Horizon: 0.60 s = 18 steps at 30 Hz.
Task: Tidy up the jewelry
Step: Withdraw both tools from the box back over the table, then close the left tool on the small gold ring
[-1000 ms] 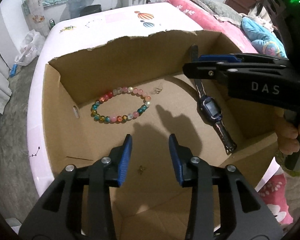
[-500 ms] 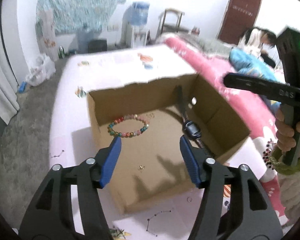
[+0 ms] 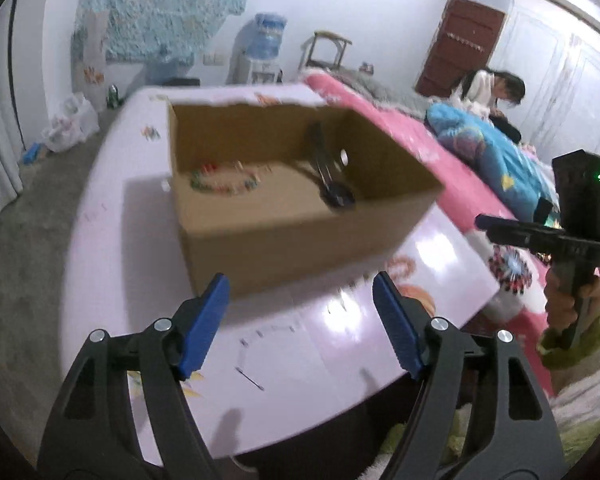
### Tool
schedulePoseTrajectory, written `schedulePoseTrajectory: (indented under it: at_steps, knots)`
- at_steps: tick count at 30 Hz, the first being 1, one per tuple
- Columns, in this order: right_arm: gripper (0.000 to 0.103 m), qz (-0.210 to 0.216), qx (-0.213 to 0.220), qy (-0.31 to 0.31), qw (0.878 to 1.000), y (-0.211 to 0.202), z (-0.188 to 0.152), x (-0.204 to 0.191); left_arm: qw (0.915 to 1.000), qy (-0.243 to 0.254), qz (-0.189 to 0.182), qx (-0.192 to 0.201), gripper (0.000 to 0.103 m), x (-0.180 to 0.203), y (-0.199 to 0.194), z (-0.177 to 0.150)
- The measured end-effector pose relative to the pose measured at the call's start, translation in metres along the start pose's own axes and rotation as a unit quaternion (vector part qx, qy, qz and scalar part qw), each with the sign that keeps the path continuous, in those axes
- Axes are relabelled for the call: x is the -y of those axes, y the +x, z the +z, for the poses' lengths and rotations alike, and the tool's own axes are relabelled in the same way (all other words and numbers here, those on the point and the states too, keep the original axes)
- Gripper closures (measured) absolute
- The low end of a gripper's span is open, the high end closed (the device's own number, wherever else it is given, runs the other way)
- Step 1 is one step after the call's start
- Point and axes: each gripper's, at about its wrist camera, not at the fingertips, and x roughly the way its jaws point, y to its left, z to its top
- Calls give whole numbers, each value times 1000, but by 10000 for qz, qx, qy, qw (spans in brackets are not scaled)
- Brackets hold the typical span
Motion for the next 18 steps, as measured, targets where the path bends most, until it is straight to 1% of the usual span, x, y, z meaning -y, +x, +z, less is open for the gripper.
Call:
schedulePoseTrajectory:
  at_steps: [2, 6, 8, 10, 14, 16, 17, 18]
  knots:
    - [42, 137, -255, 258, 9992, 17, -16, 6, 9996, 227, 137, -86, 33, 12, 15, -12]
    - [42, 335, -570, 554, 9963, 48, -37, 9, 9990, 376, 35, -258, 33, 28, 43, -28]
    - [43, 322, -669, 564, 9956, 58, -41, 7, 9984, 497, 28, -280, 35, 36, 53, -33]
    - [48, 272, -742, 516, 9955, 67, -40, 7, 9974, 651, 108, -304, 42, 40, 64, -35]
    - [53, 175, -740, 473, 9960, 74, -40, 5, 9952, 869, 202, -412, 52, 47, 79, -37]
    - [57, 149, -718, 496, 9961, 77, -39, 7, 9936, 996, 250, -479, 60, 49, 88, -37]
    - [58, 99, -718, 486, 9962, 78, -40, 7, 9929, 1036, 268, -522, 61, 49, 91, -38]
    - [59, 62, -720, 471, 9963, 79, -41, 6, 9922, 1069, 280, -575, 65, 50, 94, -38]
